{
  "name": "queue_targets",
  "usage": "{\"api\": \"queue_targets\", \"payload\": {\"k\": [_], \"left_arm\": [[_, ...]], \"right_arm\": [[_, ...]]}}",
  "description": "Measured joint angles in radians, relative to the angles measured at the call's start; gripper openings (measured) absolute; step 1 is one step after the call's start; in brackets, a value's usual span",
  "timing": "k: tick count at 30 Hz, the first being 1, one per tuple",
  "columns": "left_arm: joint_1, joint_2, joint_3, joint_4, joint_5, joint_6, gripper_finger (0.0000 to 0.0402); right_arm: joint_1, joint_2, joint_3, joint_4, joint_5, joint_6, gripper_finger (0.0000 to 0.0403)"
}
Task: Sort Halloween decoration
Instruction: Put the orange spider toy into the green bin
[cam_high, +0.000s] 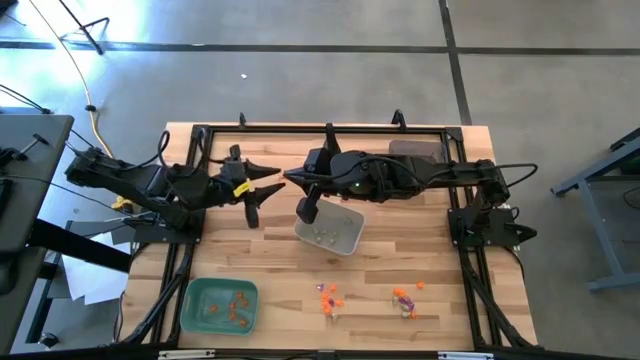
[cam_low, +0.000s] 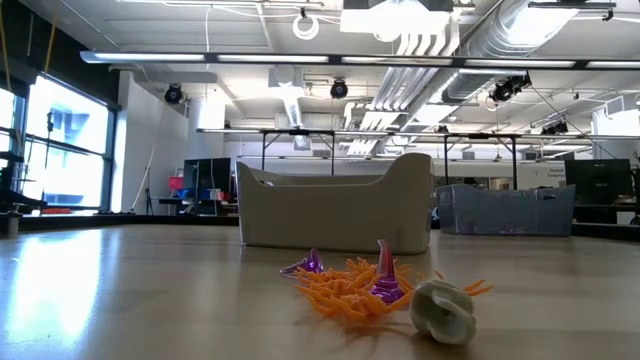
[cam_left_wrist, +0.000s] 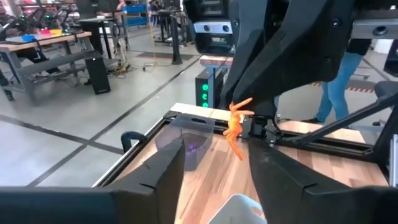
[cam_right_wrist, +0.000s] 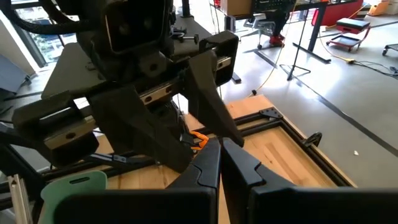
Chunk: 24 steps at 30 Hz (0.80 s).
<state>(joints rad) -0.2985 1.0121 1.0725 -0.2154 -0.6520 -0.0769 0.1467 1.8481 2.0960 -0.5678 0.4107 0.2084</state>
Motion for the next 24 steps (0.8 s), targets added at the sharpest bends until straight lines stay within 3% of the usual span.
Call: {"api": "queue_targets", "payload": {"k": [10, 20, 24], "left_arm": [[0.0, 0.004, 0.0, 0.003, 0.016, 0.0, 0.0013], [0.0, 0.004, 0.0, 0.002, 0.016, -0.017, 0.0001], [-0.001, 0.004, 0.0, 0.002, 0.016, -0.026, 0.0001]], "right_arm": [[0.005, 0.0, 0.0, -0.012, -0.001, -0.001, 0.0], [0.007, 0.0, 0.0, -0.02, -0.002, 0.001, 0.0001], [0.006, 0.0, 0.0, -0.037, -0.003, 0.018, 0.002]]}}
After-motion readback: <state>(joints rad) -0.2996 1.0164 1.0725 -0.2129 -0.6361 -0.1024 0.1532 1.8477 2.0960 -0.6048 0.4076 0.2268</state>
